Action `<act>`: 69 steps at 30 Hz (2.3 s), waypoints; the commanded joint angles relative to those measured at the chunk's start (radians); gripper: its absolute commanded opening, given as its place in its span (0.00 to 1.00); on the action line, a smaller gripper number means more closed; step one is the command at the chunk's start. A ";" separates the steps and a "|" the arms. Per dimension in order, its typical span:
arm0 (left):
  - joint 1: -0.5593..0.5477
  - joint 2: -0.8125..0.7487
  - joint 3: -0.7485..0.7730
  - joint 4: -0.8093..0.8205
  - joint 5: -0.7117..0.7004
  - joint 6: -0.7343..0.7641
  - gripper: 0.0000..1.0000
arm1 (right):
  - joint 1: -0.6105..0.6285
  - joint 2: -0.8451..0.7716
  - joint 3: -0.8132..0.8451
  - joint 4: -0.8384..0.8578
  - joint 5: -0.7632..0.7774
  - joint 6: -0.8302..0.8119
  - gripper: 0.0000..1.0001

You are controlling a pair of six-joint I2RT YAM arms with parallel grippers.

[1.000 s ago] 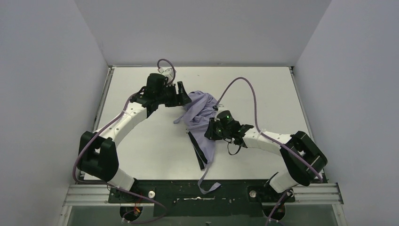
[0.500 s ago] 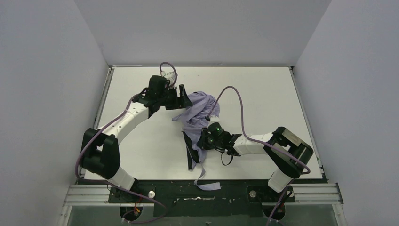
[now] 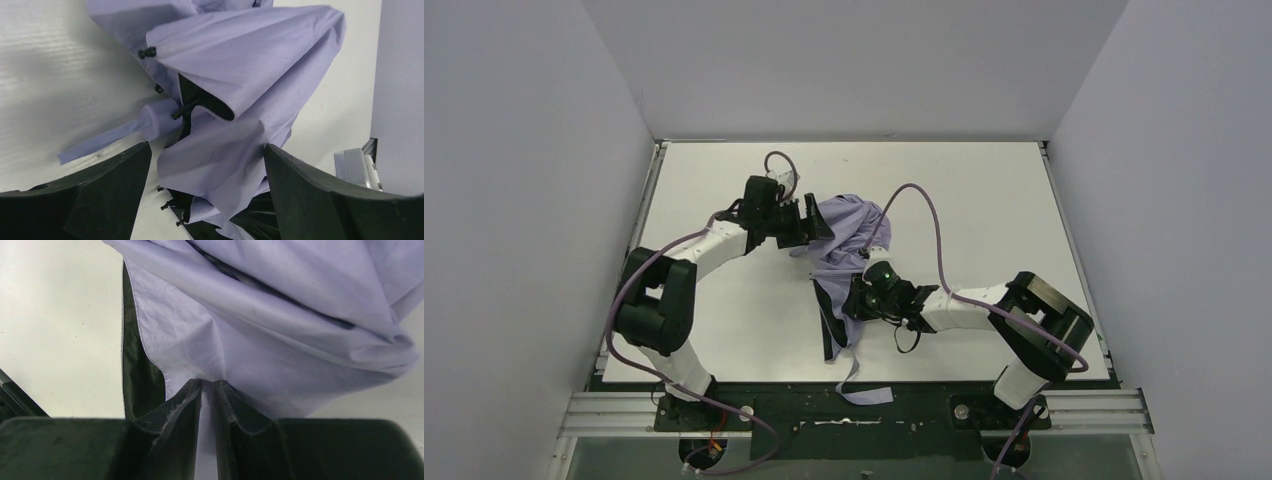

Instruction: Put away the umbrella

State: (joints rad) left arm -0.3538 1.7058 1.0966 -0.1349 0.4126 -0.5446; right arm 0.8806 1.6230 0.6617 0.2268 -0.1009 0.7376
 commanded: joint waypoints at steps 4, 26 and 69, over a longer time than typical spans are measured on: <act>0.000 0.057 -0.074 0.289 0.155 -0.103 0.83 | 0.015 -0.023 0.037 0.005 0.012 -0.025 0.19; 0.001 -0.097 -0.191 0.474 0.260 -0.197 0.49 | 0.027 0.014 0.045 -0.006 0.014 -0.028 0.19; -0.146 -0.394 0.039 -0.080 0.140 -0.072 0.00 | 0.030 0.013 0.026 -0.005 0.073 -0.005 0.25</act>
State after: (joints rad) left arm -0.4747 1.4132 1.1431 -0.2283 0.5964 -0.5949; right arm 0.9051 1.6337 0.6807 0.2050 -0.0799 0.7387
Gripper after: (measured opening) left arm 0.003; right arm 0.237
